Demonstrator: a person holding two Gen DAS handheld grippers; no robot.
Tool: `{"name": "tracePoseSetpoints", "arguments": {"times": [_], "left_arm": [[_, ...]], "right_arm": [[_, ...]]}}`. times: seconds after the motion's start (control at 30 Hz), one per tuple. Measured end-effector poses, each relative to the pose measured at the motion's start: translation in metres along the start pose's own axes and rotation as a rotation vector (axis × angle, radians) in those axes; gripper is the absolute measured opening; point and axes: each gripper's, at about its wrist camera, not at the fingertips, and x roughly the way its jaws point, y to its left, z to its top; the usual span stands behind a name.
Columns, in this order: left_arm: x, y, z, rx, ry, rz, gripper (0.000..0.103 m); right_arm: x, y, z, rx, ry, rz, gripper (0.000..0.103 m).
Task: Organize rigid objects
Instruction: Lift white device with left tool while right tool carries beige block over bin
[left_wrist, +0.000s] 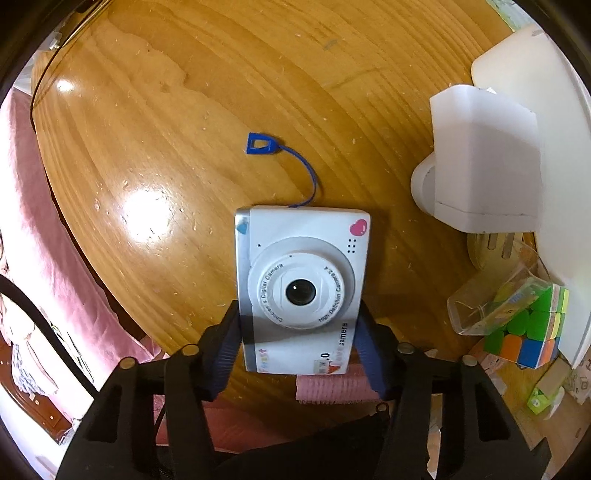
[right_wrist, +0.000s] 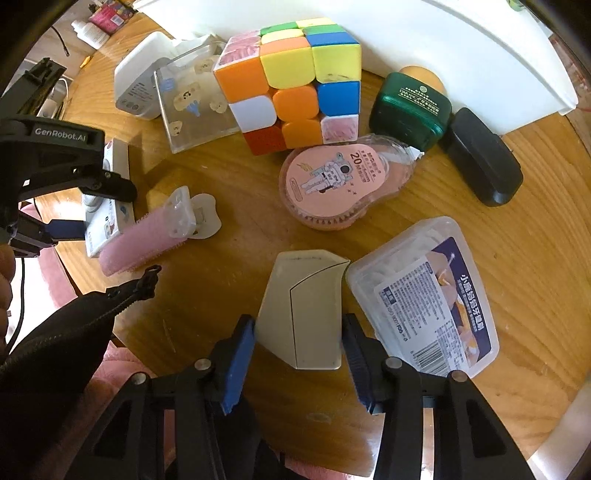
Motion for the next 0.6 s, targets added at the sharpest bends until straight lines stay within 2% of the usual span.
{"name": "tracePoseSetpoints", "arguments": {"times": [0.3, 0.6], "left_arm": [[0.002, 0.004, 0.003, 0.063, 0.022, -0.019, 0.061], [-0.005, 0.002, 0.012, 0.171, 0.077, -0.045, 0.060]], "right_arm": [[-0.001, 0.005, -0.008, 0.059, -0.001, 0.016, 0.048], [-0.002, 0.011, -0.019, 0.234, -0.027, 0.039, 0.048]]}}
